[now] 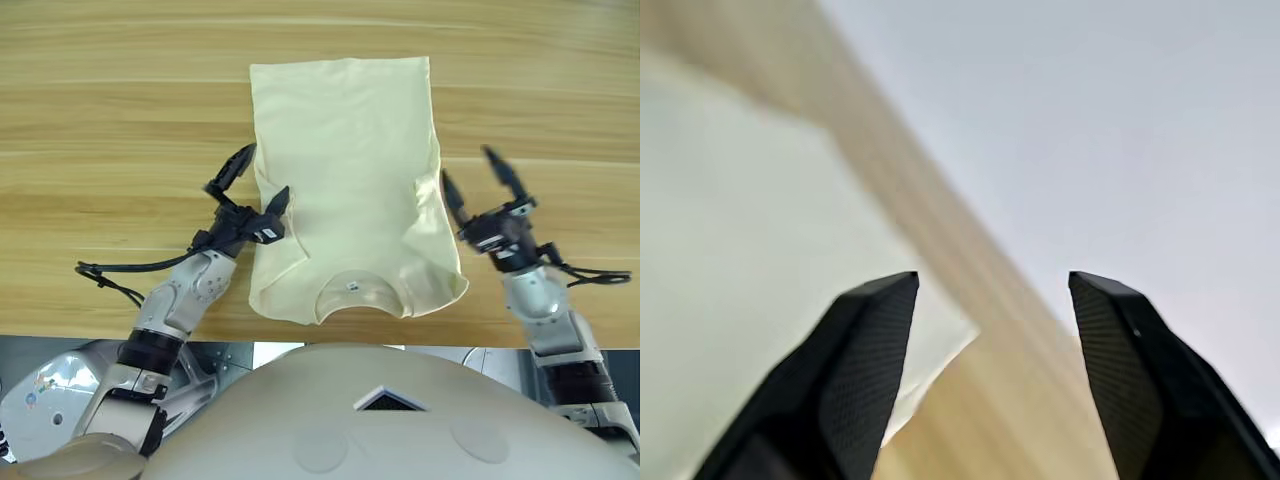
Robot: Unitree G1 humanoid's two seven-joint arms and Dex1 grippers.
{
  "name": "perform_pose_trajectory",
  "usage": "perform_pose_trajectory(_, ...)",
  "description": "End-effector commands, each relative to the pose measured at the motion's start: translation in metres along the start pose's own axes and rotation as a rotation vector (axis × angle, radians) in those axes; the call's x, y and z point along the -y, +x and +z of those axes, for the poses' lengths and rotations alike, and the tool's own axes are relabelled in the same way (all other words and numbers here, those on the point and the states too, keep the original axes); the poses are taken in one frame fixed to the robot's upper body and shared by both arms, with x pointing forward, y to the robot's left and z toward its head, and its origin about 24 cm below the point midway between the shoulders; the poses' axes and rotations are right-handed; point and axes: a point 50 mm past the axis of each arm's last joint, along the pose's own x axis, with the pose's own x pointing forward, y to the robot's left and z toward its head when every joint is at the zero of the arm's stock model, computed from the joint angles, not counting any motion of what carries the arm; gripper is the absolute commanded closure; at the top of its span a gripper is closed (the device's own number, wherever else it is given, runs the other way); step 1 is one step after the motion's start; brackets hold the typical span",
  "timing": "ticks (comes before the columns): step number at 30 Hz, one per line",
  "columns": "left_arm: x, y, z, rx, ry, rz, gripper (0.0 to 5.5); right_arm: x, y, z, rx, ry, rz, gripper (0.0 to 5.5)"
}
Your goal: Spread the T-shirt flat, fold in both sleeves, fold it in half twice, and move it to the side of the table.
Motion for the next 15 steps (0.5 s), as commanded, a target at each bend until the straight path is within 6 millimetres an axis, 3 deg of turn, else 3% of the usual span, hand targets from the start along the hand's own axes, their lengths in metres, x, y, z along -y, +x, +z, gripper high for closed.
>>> perform_pose_trajectory(1,-0.023,0.008,0.001,0.048,0.016,0.147,0.10,0.023,0.010,0.004,0.026,0.070,-0.137,2.72)
perform_pose_trajectory(5,-0.068,-0.004,0.008,0.143,0.018,0.374,0.10,0.038,-0.013,-0.033,-0.113,-0.149,0.098,2.72)
perform_pose_trajectory(7,-0.096,-0.032,-0.008,0.071,0.075,0.393,0.10,0.061,-0.045,-0.053,-0.224,-0.317,0.249,2.72)
perform_pose_trajectory(9,-0.115,-0.057,-0.025,-0.041,0.144,0.348,0.10,0.077,-0.074,-0.059,-0.308,-0.415,0.358,2.72)
perform_pose_trajectory(11,-0.109,-0.080,-0.039,-0.160,0.186,0.149,0.10,0.077,-0.092,-0.057,-0.336,-0.449,0.471,2.72)
perform_pose_trajectory(12,-0.092,-0.094,-0.039,-0.192,0.165,-0.062,0.10,0.074,-0.097,-0.053,-0.328,-0.449,0.532,2.72)
perform_pose_trajectory(15,-0.051,-0.120,-0.009,-0.100,0.049,-0.539,0.10,0.049,-0.100,-0.039,-0.250,-0.407,0.729,2.72)
